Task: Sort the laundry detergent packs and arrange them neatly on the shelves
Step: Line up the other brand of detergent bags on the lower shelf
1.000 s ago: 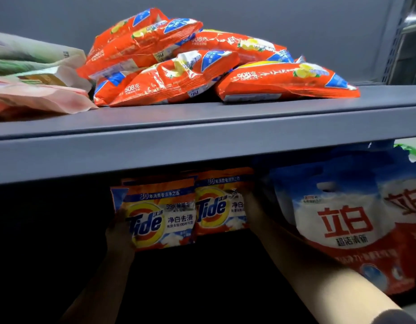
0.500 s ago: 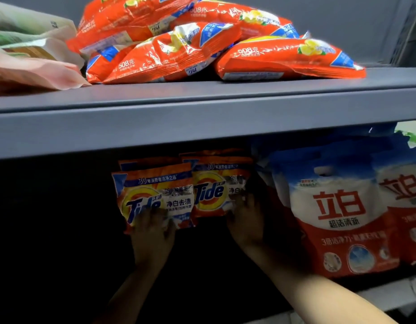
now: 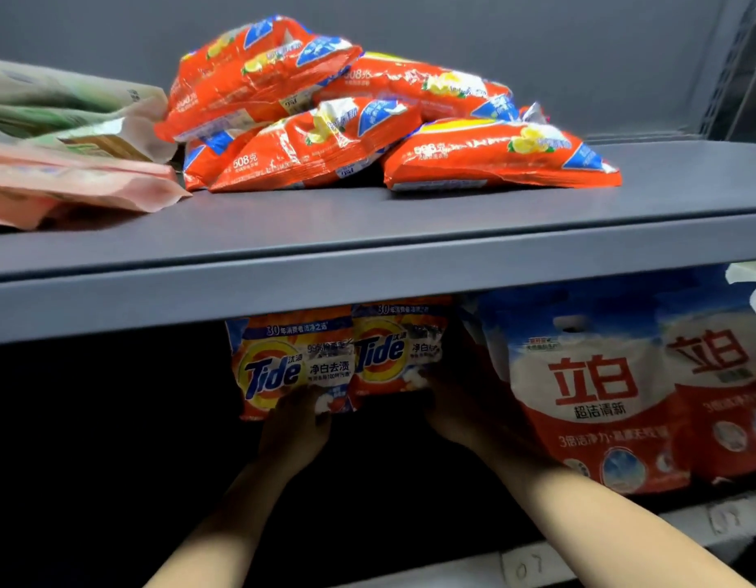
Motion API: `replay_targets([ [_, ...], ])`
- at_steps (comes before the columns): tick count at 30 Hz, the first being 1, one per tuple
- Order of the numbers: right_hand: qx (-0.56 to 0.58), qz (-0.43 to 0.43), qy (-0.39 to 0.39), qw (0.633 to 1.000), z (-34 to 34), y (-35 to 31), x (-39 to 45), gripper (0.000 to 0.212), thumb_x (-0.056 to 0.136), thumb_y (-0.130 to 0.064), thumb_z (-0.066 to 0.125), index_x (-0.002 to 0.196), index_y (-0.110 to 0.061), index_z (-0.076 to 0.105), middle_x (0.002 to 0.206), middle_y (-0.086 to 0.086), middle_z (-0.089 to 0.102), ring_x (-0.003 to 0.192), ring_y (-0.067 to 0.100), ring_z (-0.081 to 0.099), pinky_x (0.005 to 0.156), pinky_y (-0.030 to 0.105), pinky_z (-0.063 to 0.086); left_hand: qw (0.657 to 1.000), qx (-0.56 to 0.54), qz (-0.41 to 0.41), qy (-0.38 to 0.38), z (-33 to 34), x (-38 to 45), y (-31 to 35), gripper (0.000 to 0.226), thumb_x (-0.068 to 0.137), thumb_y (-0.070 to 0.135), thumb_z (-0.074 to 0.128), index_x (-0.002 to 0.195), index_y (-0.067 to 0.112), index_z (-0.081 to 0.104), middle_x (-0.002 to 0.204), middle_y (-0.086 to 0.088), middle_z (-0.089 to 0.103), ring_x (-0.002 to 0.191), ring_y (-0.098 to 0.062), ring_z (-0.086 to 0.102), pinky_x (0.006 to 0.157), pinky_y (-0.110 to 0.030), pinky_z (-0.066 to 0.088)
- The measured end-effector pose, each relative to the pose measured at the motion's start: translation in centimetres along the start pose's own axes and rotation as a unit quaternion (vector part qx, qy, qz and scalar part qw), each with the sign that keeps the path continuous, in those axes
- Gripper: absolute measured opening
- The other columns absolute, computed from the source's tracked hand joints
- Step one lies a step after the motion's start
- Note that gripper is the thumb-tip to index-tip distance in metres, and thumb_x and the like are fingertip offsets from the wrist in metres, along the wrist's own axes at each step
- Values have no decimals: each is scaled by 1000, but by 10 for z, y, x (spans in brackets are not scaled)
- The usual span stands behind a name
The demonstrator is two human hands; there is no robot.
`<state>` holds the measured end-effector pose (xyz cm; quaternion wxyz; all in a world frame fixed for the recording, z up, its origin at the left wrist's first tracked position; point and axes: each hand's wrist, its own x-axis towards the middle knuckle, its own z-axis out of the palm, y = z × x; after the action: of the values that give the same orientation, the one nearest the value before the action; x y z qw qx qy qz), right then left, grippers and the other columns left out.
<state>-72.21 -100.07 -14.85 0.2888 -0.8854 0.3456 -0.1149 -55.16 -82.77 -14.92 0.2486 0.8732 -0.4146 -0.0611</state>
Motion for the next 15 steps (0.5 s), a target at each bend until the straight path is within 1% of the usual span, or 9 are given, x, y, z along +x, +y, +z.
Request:
replay_targets([
  [2, -21, -2, -12, 1000, -8, -5, -14, 54, 90, -15, 53, 142, -15, 38, 141, 10, 46, 128, 26, 45, 105, 33, 36, 999, 0, -34, -4, -11, -12, 12, 40, 96, 30, 49, 135, 21, 48, 140, -3, 47, 125, -20, 46, 101, -31, 40],
  [4, -9, -29, -20, 999, -19, -11, -26, 49, 91, -20, 54, 139, -18, 44, 136, 7, 52, 125, 25, 49, 104, 36, 40, 999, 18, -41, 5, -20, -26, 27, 37, 96, 33, 48, 130, 23, 52, 136, -2, 52, 118, -19, 53, 95, -29, 43],
  [7, 10, -61, -36, 997, -41, -21, -53, 41, 94, -25, 53, 135, -23, 47, 134, 2, 53, 121, 19, 52, 101, 35, 44, 998, 25, -43, 23, -31, -53, 49, 34, 96, 34, 47, 127, 23, 54, 132, -2, 56, 116, -20, 55, 94, -30, 44],
  [9, -29, -76, -39, 996, -55, -26, -73, 41, 95, -28, 50, 136, -24, 45, 136, 3, 50, 120, 21, 52, 98, 35, 45, 997, 44, -53, 28, -39, -72, 66, 33, 97, 36, 43, 127, 26, 53, 128, -1, 59, 115, -22, 56, 94, -32, 44],
  [12, -67, -88, -32, 993, -76, -34, -105, 41, 96, -32, 47, 137, -28, 43, 140, 3, 46, 124, 26, 48, 100, 37, 43, 993, 76, -79, 46, -50, -103, 95, 35, 98, 38, 39, 129, 26, 50, 125, -1, 59, 113, -23, 56, 94, -33, 44],
  [13, -74, -90, -27, 993, -83, -36, -117, 41, 96, -32, 47, 137, -29, 43, 140, 4, 46, 123, 27, 48, 100, 37, 43, 991, 80, -82, 62, -53, -115, 105, 34, 98, 36, 40, 127, 25, 52, 122, -2, 60, 109, -23, 58, 91, -32, 45],
  [15, -76, -104, -16, 992, -98, -38, -140, 42, 95, -33, 48, 137, -27, 45, 134, 6, 52, 116, 26, 53, 95, 35, 46, 989, 75, -79, 100, -59, -140, 122, 28, 96, 35, 43, 117, 22, 57, 106, -2, 64, 92, -21, 61, 82, -30, 49],
])
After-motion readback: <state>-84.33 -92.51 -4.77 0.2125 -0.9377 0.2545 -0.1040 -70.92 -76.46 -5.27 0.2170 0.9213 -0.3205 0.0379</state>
